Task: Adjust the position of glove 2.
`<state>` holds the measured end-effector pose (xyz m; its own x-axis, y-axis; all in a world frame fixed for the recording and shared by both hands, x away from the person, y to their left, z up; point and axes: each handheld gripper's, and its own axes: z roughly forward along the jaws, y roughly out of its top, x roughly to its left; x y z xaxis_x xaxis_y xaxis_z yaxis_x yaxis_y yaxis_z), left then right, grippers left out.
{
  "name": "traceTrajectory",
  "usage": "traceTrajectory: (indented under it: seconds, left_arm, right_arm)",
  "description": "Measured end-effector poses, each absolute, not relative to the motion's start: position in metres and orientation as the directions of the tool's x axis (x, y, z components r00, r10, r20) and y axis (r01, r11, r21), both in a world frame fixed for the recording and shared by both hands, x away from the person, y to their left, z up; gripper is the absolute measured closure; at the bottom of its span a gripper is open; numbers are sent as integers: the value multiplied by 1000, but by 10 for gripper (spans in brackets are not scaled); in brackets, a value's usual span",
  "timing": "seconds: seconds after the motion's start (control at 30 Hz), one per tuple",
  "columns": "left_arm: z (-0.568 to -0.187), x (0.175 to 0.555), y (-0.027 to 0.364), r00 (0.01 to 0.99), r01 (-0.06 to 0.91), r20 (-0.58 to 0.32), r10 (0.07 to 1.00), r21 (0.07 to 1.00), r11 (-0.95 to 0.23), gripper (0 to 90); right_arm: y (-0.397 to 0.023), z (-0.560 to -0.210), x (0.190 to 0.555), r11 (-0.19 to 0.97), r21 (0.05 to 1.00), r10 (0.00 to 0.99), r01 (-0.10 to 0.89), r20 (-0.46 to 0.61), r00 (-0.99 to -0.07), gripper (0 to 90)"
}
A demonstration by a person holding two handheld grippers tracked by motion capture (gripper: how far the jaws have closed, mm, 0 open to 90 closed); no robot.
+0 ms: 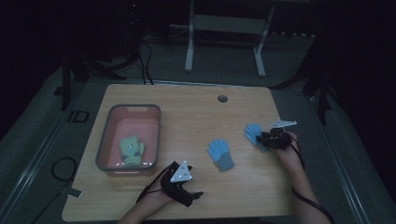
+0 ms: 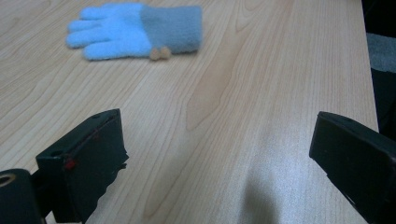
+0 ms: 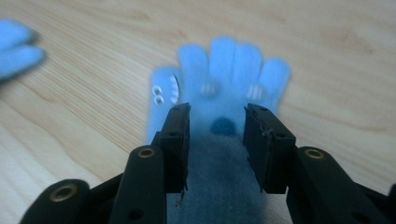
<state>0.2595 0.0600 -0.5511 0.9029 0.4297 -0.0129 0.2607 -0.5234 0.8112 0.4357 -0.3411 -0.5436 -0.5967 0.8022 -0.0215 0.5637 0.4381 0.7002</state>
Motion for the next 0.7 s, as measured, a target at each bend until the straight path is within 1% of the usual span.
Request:
traceTrajectory:
  seconds: [0.07,0.13,0.2,0.27,0.37,0.47,0.57,0.63,0.7]
  left_arm:
    - [-552,260,60,902,264,-15,431,809,-525,37]
    - [-552,260,61,902,267,-19,432,810,-522,37]
    - [-552,260,61,902,263,-15,432,812,-521,37]
    - [-551,259,61,902,259,-12,432,814,-519,37]
    - [-550,259,60,902,257,-12,431,818,-514,37]
    - [-549,259,59,903,253,-11,430,822,-510,37]
    - [-547,259,58,902,248,-6,431,826,-507,37]
    - [-548,259,57,902,250,-11,431,829,-501,37]
    - [-548,259,55,906,246,-10,423,826,-507,37]
  right_arm:
    - [-343,-547,436,418,711,802,565,3,-597,599]
    - [-343,-549,436,427,714,799,556,-10,-601,637]
    - [-342,-549,435,419,712,808,564,-10,-588,751]
    - [-339,-549,432,412,714,820,565,-20,-573,808]
    - [-332,-550,426,382,721,854,578,-36,-520,833]
    - [-326,-549,423,308,720,899,621,-7,-438,852]
    - [-321,-539,415,226,723,939,653,17,-344,861]
    - [-319,-530,407,176,739,947,651,53,-316,861]
    - [-315,-521,400,174,746,951,642,41,-306,861]
